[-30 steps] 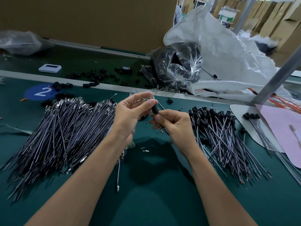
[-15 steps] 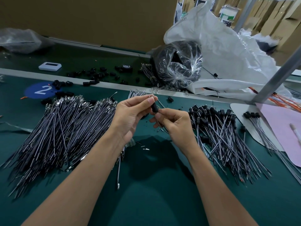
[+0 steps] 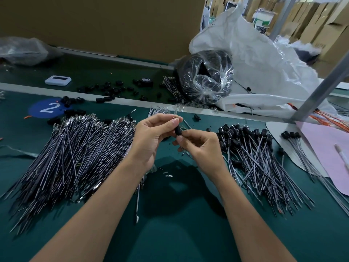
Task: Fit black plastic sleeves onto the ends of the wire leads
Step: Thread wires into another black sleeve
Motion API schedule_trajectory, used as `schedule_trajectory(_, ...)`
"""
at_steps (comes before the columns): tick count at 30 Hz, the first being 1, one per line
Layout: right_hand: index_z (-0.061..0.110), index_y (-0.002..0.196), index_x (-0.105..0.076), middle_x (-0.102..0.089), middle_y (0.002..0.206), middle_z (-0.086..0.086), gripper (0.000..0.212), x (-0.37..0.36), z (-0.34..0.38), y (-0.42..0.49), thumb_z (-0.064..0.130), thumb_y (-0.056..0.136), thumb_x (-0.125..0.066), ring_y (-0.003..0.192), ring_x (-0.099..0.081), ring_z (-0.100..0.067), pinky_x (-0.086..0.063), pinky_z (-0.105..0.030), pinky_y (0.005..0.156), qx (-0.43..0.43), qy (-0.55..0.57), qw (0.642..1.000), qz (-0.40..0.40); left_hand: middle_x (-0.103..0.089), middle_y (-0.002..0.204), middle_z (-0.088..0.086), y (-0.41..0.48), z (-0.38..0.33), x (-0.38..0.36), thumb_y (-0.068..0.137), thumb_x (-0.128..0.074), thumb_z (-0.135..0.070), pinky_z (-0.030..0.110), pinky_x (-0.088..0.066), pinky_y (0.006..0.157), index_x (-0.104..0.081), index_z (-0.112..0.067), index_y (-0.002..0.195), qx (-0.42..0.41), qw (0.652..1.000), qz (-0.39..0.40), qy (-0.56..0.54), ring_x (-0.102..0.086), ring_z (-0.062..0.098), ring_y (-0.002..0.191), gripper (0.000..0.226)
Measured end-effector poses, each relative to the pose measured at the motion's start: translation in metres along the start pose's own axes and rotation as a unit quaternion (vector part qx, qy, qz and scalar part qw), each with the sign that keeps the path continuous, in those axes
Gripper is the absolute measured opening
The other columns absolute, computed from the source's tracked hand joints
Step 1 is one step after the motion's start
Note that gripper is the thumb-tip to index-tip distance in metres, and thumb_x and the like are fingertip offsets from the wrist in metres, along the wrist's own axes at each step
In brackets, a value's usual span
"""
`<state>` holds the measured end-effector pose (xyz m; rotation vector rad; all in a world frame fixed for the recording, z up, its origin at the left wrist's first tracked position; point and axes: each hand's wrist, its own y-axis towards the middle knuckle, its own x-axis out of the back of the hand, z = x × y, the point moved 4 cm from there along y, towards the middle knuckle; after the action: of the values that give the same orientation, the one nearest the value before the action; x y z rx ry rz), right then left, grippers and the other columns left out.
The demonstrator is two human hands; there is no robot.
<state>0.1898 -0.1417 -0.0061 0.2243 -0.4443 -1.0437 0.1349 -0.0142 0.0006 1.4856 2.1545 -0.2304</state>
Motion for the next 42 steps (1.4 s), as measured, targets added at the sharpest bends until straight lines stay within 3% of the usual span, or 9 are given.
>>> schedule_trajectory(3,0.02,0.079,-0.074,-0.073,0.069,0.0,0.019,0.0,0.003,-0.001,0.002,0.085,-0.071,0.059,-0.065,-0.014,-0.055,-0.028,0.063,-0.003,0.036,0.999,-0.008,-0.075,0.09,0.005,-0.003,-0.002,-0.005,0.07,-0.071,-0.015,0.023,-0.053,0.067,-0.073,-0.019,0.072,-0.013,0.999,0.031,0.0,-0.067,0.015,0.076,0.004)
schedule_trajectory(7,0.019,0.085,-0.075,-0.075,0.074,-0.002,0.018,0.002,0.008,-0.001,0.002,0.086,-0.069,0.059,-0.064,-0.011,-0.052,-0.02,0.063,0.001,0.069,0.997,-0.018,-0.075,0.094,0.007,-0.002,-0.006,-0.005,0.078,-0.073,-0.01,0.025,-0.052,0.064,-0.07,-0.021,0.07,-0.059,0.997,0.035,0.024,-0.066,0.015,0.074,0.014)
schedule_trajectory(19,0.025,0.082,-0.075,-0.075,0.074,0.002,0.022,0.002,0.004,0.001,0.004,0.086,-0.07,0.058,-0.064,-0.007,-0.051,-0.02,0.062,0.01,0.009,1.0,-0.023,-0.075,0.093,0.009,0.0,0.008,-0.004,0.086,-0.065,0.001,0.026,-0.052,0.07,-0.065,-0.01,0.076,-0.078,0.995,0.001,0.066,-0.068,0.018,0.081,0.014)
schedule_trajectory(24,0.012,0.089,-0.077,-0.076,0.077,-0.005,0.013,0.003,-0.001,0.002,0.003,0.087,-0.069,0.062,-0.066,-0.012,-0.055,-0.025,0.064,0.009,-0.002,1.0,-0.022,-0.075,0.09,0.011,0.001,0.008,-0.005,0.079,-0.068,-0.005,0.03,-0.051,0.071,-0.065,-0.012,0.072,-0.069,0.995,0.008,0.066,-0.068,0.02,0.08,0.011)
schedule_trajectory(28,-0.001,0.089,-0.075,-0.075,0.078,-0.012,0.008,0.005,-0.006,0.004,0.0,0.088,-0.067,0.065,-0.067,-0.016,-0.053,-0.024,0.065,-0.007,0.032,0.999,-0.037,-0.076,0.094,0.01,0.001,0.011,-0.006,0.085,-0.069,-0.003,0.031,-0.055,0.073,-0.067,-0.01,0.091,-0.061,0.994,0.03,0.083,-0.069,0.019,0.082,0.01)
schedule_trajectory(31,-0.005,0.092,-0.074,-0.074,0.081,-0.017,0.01,0.01,-0.007,0.005,-0.002,0.088,-0.066,0.061,-0.064,-0.01,-0.052,-0.021,0.063,0.003,0.049,0.996,-0.07,-0.076,0.096,0.007,0.003,0.016,-0.009,0.074,-0.075,-0.011,0.026,-0.057,0.074,-0.066,-0.009,0.112,-0.024,0.994,0.052,0.091,-0.071,0.017,0.084,0.04)
schedule_trajectory(35,0.003,0.095,-0.073,-0.071,0.074,-0.004,0.014,0.011,-0.006,0.004,-0.006,0.086,-0.066,0.061,-0.064,-0.004,-0.052,-0.018,0.063,0.017,0.061,0.994,-0.086,-0.076,0.09,0.005,0.002,0.016,-0.013,0.082,-0.068,0.004,0.022,-0.057,0.073,-0.071,-0.001,0.104,-0.055,0.991,0.044,0.115,-0.07,0.014,0.078,0.023)
schedule_trajectory(42,-0.001,0.084,-0.074,-0.069,0.066,-0.003,0.005,0.01,-0.004,0.002,0.003,0.085,-0.07,0.056,-0.062,-0.008,-0.05,-0.018,0.06,0.033,0.102,0.99,-0.086,-0.076,0.086,0.002,-0.002,0.012,-0.022,0.082,-0.063,0.005,0.024,-0.055,0.066,-0.069,-0.006,0.106,-0.098,0.992,0.054,0.054,-0.066,0.016,0.077,0.027)
